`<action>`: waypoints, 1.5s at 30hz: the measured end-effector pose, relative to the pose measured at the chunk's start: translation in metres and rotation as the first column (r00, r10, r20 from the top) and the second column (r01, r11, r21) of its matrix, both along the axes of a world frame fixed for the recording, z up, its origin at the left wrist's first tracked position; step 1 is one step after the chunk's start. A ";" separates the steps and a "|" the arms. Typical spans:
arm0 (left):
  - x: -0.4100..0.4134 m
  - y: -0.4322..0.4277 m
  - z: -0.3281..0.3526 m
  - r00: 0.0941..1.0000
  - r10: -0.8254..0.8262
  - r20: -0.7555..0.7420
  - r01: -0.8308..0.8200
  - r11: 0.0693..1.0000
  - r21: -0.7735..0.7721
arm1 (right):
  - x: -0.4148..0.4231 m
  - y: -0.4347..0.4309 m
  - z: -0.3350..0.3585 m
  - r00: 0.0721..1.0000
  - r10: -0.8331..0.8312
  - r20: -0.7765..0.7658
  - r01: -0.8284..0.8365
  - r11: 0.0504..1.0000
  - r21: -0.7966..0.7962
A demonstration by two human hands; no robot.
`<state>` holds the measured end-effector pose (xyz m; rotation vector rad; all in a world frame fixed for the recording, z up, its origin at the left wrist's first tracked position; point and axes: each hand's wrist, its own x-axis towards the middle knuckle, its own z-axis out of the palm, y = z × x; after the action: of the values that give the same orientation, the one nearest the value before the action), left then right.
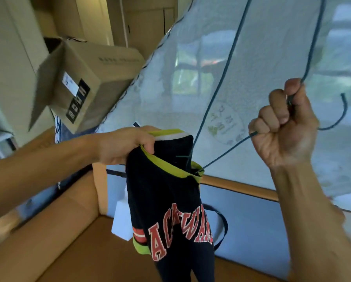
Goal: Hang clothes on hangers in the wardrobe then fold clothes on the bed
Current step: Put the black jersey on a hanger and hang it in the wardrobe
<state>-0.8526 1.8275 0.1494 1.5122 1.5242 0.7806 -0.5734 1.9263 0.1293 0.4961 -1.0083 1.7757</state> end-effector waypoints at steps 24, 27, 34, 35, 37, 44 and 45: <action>-0.041 -0.066 0.121 0.982 0.060 0.177 -0.077 0.993 0.092 | -0.035 -0.009 -0.020 0.732 -0.248 0.635 0.024 0.940 0.339; -0.038 -0.076 0.131 0.996 -0.001 0.090 -0.014 0.986 0.166 | -0.034 -0.018 -0.013 0.669 -0.292 0.684 0.025 0.928 0.372; -0.041 -0.086 0.145 0.858 0.064 -0.510 0.163 0.907 0.389 | -0.049 -0.056 0.010 0.363 -0.497 0.788 -0.086 0.824 0.559; -0.036 -0.084 0.142 0.829 0.099 -0.550 0.168 0.894 0.415 | -0.055 -0.062 0.015 0.333 -0.527 0.782 -0.103 0.804 0.586; -0.028 -0.076 0.134 0.800 0.172 -0.575 0.162 0.861 0.482 | -0.066 -0.074 0.029 0.312 -0.590 0.745 -0.109 0.757 0.645; -0.034 -0.058 0.100 0.700 0.183 -0.690 0.283 0.816 0.504 | -0.084 -0.101 0.076 0.309 -0.702 0.641 0.121 0.698 0.706; -0.037 -0.057 0.096 0.724 0.172 -0.668 0.283 0.809 0.516 | -0.084 -0.102 0.080 0.305 -0.715 0.629 0.160 0.689 0.706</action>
<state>-0.8893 1.7704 0.2452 2.5386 1.8345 0.7176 -0.6570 1.8240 0.2089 -0.5443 -2.1804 1.0745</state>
